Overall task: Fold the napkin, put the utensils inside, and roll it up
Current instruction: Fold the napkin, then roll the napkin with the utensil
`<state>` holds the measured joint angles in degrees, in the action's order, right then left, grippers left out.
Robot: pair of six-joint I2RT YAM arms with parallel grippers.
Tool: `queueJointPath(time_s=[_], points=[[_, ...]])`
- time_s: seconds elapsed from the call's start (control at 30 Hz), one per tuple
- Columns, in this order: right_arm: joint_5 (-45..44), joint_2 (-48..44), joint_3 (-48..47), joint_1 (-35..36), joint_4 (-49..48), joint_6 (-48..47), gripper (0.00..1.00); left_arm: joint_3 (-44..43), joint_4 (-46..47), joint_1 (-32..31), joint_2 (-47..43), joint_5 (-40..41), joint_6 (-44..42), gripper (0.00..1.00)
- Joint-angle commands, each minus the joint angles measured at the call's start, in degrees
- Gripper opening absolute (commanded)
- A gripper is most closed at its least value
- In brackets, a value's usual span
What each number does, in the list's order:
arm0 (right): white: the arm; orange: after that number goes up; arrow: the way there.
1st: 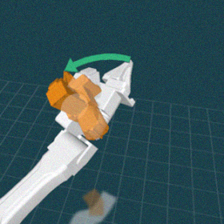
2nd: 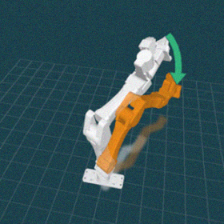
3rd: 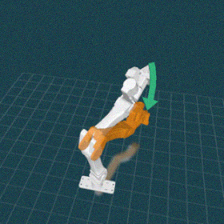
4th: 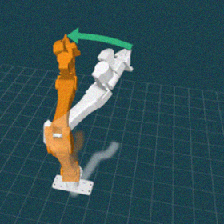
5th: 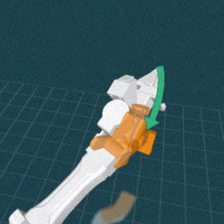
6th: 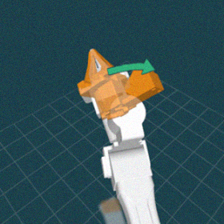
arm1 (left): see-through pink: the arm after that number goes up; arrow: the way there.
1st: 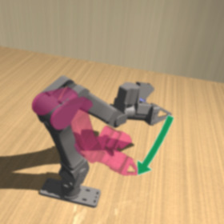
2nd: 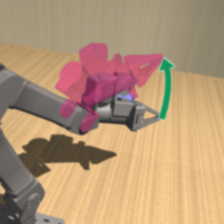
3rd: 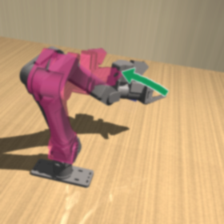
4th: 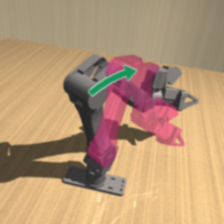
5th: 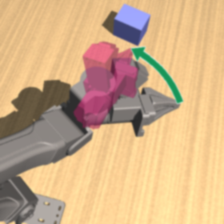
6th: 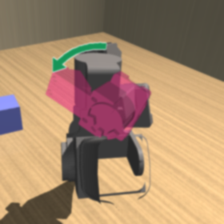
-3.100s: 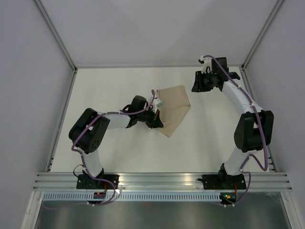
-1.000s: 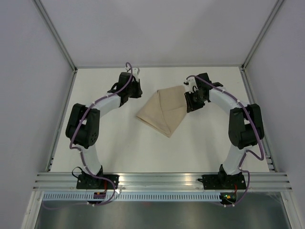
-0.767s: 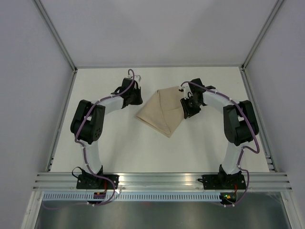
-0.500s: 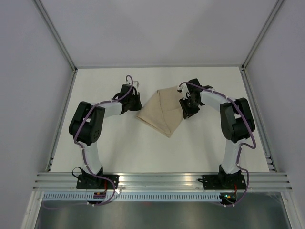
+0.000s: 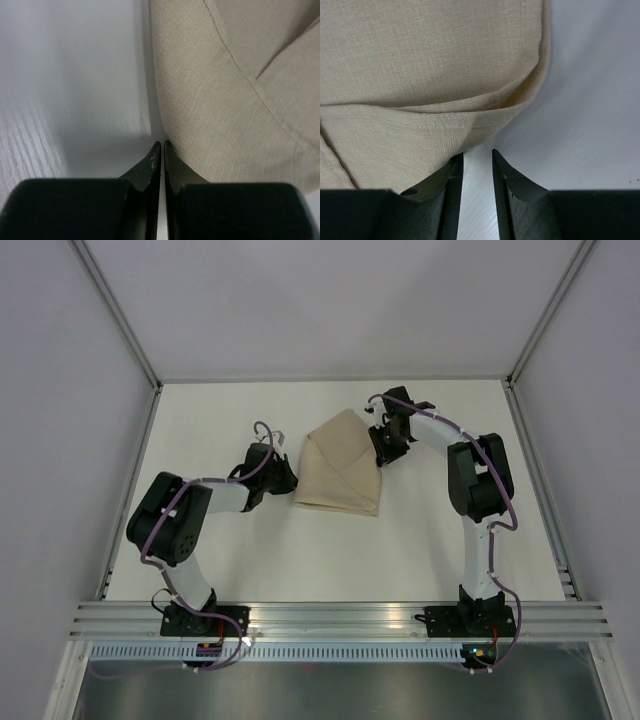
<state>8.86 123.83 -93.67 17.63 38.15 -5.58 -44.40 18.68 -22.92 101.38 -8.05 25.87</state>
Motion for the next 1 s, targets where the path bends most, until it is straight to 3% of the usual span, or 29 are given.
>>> queueJointPath(time_s=[0.0,0.17,0.4,0.57,0.8,0.97], points=[[-3.41,4.74,-3.09,0.56,2.45,0.13,0.36,4.4,0.48,-0.99,-2.76,0.75,3.31,0.09],[-2.98,5.11,-5.12,0.48,3.33,0.66,0.36,9.07,1.98,-0.99,-6.81,1.81,3.84,0.12],[-3.15,-0.07,-4.86,-0.05,4.38,1.28,0.44,7.84,-3.72,1.12,-14.89,3.84,2.52,0.35],[-4.46,-7.01,-0.38,-0.66,2.99,-1.18,0.47,4.15,-7.86,2.79,-22.79,2.78,0.59,0.4],[-0.7,-15.98,3.84,0.04,0.35,-15.12,0.49,-0.41,-12.43,3.05,-28.43,2.69,-2.39,0.43],[2.29,-19.15,7.52,2.76,-1.67,-23.5,0.5,-4.73,-20.5,3.05,-32.82,7.69,-4.6,0.45]])
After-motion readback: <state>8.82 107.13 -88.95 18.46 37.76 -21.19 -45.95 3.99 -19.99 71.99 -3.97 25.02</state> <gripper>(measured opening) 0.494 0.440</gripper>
